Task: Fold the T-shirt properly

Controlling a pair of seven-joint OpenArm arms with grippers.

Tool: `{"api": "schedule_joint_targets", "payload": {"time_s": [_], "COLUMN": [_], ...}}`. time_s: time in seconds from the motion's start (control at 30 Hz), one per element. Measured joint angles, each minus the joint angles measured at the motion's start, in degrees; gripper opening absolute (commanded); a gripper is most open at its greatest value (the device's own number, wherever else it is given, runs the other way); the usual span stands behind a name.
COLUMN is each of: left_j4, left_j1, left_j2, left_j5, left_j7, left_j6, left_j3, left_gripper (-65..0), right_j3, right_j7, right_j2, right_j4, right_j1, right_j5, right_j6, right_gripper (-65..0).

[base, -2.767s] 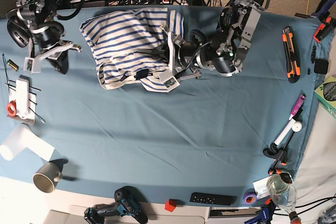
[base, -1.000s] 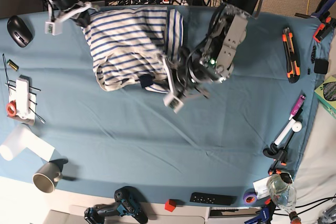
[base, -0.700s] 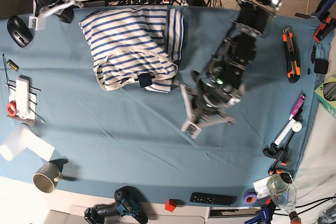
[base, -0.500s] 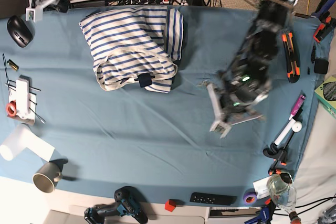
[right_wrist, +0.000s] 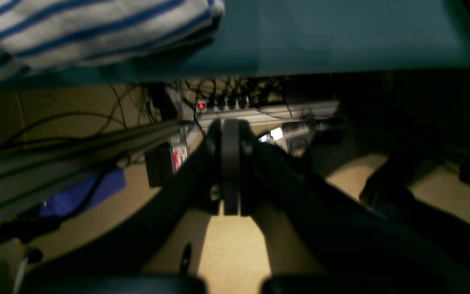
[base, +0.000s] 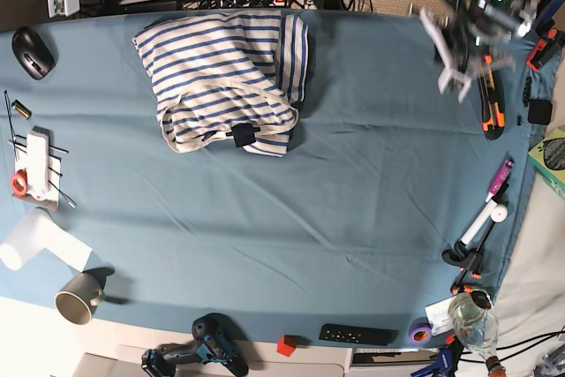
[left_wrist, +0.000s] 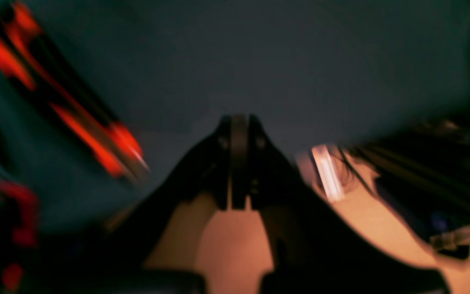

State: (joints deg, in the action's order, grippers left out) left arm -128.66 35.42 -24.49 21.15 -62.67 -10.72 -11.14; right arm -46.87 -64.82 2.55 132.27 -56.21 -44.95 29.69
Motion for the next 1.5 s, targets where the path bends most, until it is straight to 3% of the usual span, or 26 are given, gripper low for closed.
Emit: {"api": "schedule_joint_targets", "payload": {"time_s": [0.2,0.4,0.57,0.63,0.83,0.9,1.03,1.2,1.3,1.5], "left_j4": [0.3,6.9,24.9,34.5,62.4,70.8,84.9,96.2,100.0,103.1], "left_j1": [15.5,22.0,19.3,16.2,-0.2,-5.9,-14.8,-22.3,-25.2,-27.1], "left_j2": [0.0,0.2,0.4,0.6,3.5,5.4,8.9,11.7,13.3,15.2], "left_j5": [12.0,13.5,9.9,6.8,-2.4,-4.2,-8.8,-13.6,-14.9,-15.1], "left_j7": [-1.1,2.3,16.1,22.3,33.8,38.3,46.7,53.0,54.2,54.7], "left_j6": [-8.3,-9.8,-10.2,-12.0,-13.3,-12.4,-8.2,-2.6,2.6,3.9], "left_j3": [0.1,0.1,3.3,5.8,12.7,14.3,16.8,21.8,25.2,27.4], "left_gripper": [-65.0,-65.0,-65.0,-65.0,-65.0,-65.0,-65.0,-65.0,-65.0,-65.0], "right_j3": [3.4,17.6,28.9,32.3,38.6,39.5,39.8,39.9,39.9,39.9], "right_j7": [0.6,8.5,16.0,20.3,44.2,49.7,55.2,55.3,54.8,54.4], "right_j2": [3.5,8.8,11.3,11.2,8.8,7.4,3.9,2.2,2.2,2.2], "right_j4": [-6.8,-27.8,-51.4,-61.5,-91.3,-100.0,-112.2,-116.1,-116.1,-116.1], "right_j1": [-2.4,-0.7,8.9,14.0,29.5,35.2,43.6,47.0,48.2,47.8], "right_j5": [-0.2,9.0,16.5,18.3,25.3,29.7,36.5,40.7,42.0,42.0], "right_j6": [0.7,0.7,0.5,0.5,-0.6,-2.3,-7.7,-13.9,-17.0,-17.9], "right_gripper": [-65.0,-65.0,-65.0,-65.0,-65.0,-65.0,-65.0,-65.0,-65.0,-65.0]}}
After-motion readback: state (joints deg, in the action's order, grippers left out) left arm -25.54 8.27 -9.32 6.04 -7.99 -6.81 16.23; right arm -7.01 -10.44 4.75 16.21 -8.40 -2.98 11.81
